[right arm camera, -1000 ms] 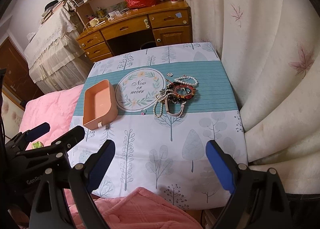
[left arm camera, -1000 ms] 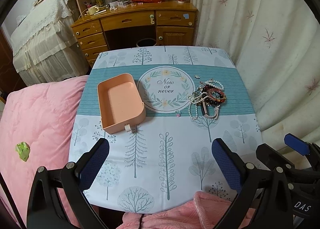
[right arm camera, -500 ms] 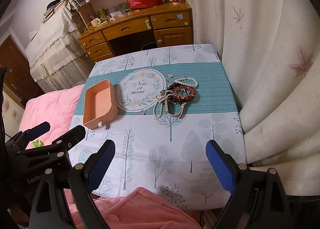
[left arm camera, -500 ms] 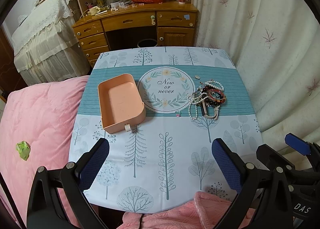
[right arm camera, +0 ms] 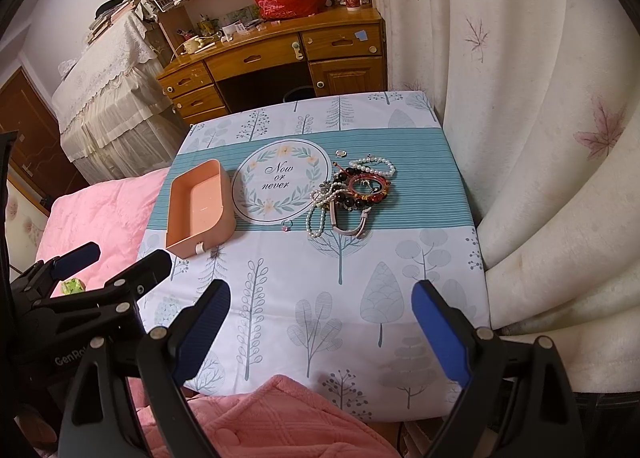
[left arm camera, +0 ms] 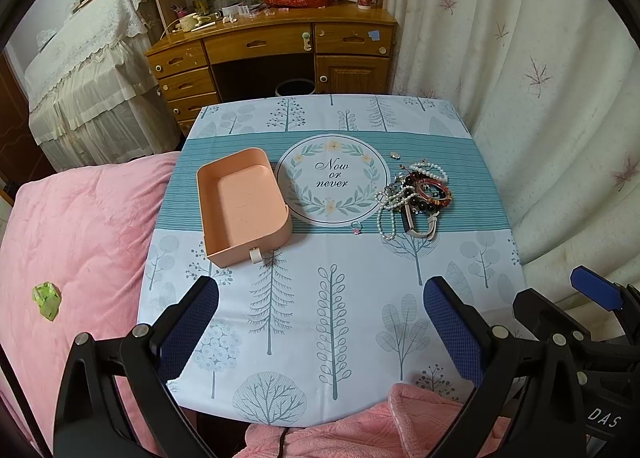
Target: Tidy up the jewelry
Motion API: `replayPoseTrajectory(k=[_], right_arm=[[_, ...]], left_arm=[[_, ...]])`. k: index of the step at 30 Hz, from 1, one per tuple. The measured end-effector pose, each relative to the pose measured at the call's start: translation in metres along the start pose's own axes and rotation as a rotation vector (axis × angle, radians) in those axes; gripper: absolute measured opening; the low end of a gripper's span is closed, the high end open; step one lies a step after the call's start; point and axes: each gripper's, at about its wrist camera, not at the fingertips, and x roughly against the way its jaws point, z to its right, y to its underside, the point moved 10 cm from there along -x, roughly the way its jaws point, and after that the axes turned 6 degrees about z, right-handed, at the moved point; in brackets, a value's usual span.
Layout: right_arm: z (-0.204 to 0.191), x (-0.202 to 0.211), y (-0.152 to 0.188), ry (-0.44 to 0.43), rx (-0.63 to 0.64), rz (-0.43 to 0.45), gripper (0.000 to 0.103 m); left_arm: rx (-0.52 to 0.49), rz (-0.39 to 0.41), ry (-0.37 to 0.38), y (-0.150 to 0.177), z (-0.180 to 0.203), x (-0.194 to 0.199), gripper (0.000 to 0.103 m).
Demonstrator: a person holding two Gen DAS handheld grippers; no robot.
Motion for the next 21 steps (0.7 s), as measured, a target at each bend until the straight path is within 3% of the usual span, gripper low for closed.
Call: replayPoseTrajectory(k=[21], right_arm=[[-0.010,0.000,0.008,0.012,-0.013,-0.018,0.093]], left_arm=[[0.000,-0.024,0.030,0.008,-0.009,-0.002,0.101]])
